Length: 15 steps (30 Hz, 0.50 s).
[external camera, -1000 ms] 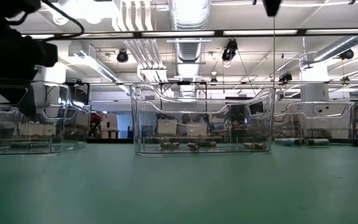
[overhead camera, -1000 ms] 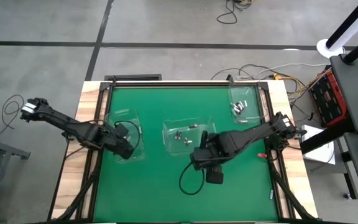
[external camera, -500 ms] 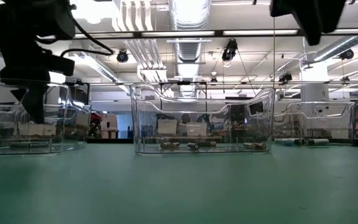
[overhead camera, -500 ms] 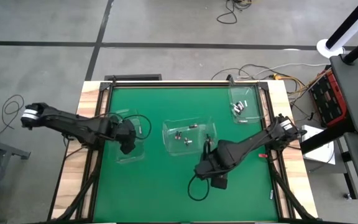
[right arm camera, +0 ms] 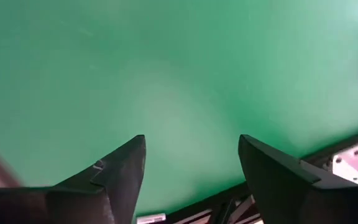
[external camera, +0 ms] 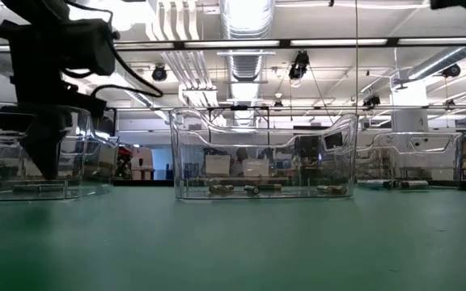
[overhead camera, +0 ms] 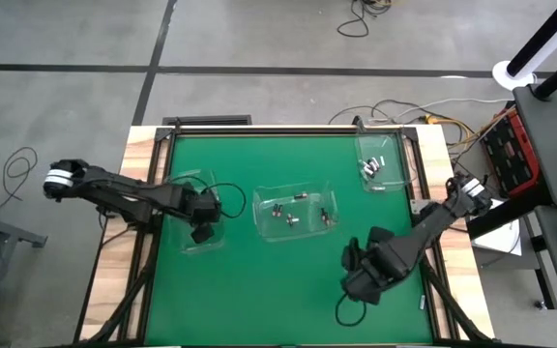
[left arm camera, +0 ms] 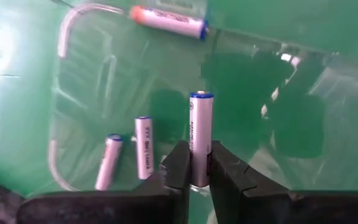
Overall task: Sort batteries
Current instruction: Put the bottom white battery into the bottom left transparent bin
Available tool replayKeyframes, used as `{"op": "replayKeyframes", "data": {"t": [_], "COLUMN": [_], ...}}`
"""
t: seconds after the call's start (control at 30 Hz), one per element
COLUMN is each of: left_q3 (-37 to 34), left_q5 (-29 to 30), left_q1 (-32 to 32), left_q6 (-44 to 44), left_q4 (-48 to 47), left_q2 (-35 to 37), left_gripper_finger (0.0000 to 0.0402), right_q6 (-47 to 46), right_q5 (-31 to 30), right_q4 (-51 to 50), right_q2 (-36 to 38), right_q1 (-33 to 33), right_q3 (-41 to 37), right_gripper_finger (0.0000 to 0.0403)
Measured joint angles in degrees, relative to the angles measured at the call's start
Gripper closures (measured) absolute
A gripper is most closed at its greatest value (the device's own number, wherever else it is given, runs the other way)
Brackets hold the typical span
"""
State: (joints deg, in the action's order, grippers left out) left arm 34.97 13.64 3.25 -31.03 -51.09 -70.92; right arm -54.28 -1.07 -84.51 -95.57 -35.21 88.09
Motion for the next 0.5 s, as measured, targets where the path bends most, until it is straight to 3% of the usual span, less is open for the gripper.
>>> {"op": "replayKeyframes", "data": {"t": [0.2,0.5], "left_q3": [-0.06,-0.12], "left_q5": [-0.93,-0.09], "left_q1": [0.01,0.06], "left_q6": [0.25,0.07], "left_q4": [1.55,3.20], "left_q2": [-6.00,-7.90], "left_gripper_finger": [0.0369,0.0345], "right_q6": [-7.90,-1.70], "right_q5": [1.28,14.09], "right_q4": [0.22,11.36], "right_q2": [-0.75,-0.06], "right_q1": [-3.60,-8.21], "right_q3": [-7.72,-14.86], "right_gripper_finger": [0.0112,0.0040]}}
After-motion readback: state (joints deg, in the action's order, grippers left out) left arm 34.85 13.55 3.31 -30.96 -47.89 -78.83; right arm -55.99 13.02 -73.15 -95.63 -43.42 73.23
